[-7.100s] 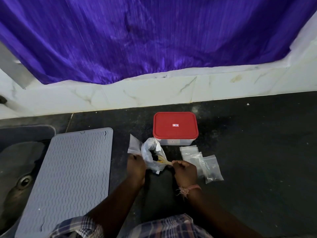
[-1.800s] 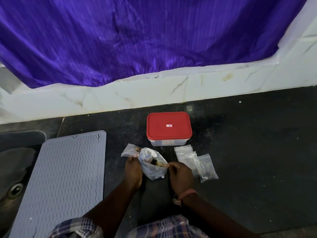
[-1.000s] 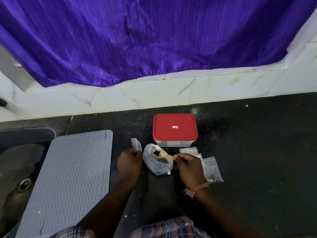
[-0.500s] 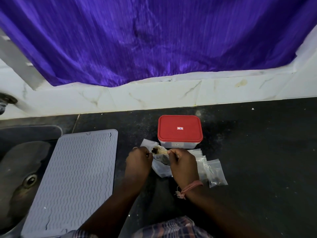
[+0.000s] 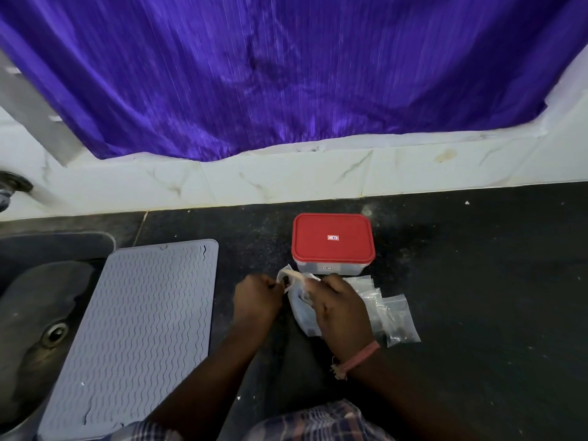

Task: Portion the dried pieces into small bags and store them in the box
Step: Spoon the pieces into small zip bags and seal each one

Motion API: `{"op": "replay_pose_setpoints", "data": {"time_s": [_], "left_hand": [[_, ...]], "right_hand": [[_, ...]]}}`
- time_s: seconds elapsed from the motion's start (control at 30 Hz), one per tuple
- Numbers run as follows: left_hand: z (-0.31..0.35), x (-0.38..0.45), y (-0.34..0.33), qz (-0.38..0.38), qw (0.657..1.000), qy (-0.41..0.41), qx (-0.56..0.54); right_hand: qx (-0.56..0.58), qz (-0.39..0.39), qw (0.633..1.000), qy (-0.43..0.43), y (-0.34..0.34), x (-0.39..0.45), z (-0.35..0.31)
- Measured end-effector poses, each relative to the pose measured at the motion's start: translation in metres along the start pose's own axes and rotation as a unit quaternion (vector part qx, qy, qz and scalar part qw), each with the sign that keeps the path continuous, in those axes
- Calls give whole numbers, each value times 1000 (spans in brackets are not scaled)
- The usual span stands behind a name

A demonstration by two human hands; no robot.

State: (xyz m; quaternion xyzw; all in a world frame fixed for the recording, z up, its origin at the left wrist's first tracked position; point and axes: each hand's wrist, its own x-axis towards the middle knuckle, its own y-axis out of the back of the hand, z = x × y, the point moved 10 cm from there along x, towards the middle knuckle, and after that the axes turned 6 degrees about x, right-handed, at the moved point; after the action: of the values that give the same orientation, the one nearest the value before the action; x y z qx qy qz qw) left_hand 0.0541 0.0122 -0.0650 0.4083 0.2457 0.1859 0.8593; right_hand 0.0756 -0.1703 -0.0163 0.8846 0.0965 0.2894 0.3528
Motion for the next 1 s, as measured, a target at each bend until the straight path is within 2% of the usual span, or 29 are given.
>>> {"op": "replay_pose_setpoints", "data": {"time_s": [0.1,0.2,0.27,0.37,0.47,0.53,0.67,0.73,0.8,0.83,0.9,1.0], "left_hand": [[-9,1,5,-3,1000,22,-10],[-14,5,14,5,999,33,3],[-11,6,16,-14,999,34,-5],[4,2,19,-32,998,6,-49],[16,-4,21,-51,989,-23,-135],[15,-6,19,-77,970,-16,-230],[24,-16,10,-148,880,10,-452],[24,-17,8,-159,863,26,-479],[20,-15,5,-165,860,46,-481],[18,-14,3,-171,861,54,-477],[19,-15,-1,-195,873,58,-444],[26,-20,-12,-249,902,42,-351]], "right_hand": [[126,92,980,-127,28,-6,32],[124,113,967,-191,35,-23,64],[98,90,968,-214,28,-35,78],[52,15,971,-233,3,-44,83],[32,-34,971,-234,-20,-42,77],[25,-67,971,-226,-34,-37,72],[22,-114,967,-225,-48,-29,66],[-34,-110,973,-202,-41,-23,62],[-77,-55,982,-163,-25,-15,50],[-46,-10,987,-157,-14,-12,45],[107,47,977,-179,2,-6,42],[349,-16,896,-275,-8,5,40]]}}
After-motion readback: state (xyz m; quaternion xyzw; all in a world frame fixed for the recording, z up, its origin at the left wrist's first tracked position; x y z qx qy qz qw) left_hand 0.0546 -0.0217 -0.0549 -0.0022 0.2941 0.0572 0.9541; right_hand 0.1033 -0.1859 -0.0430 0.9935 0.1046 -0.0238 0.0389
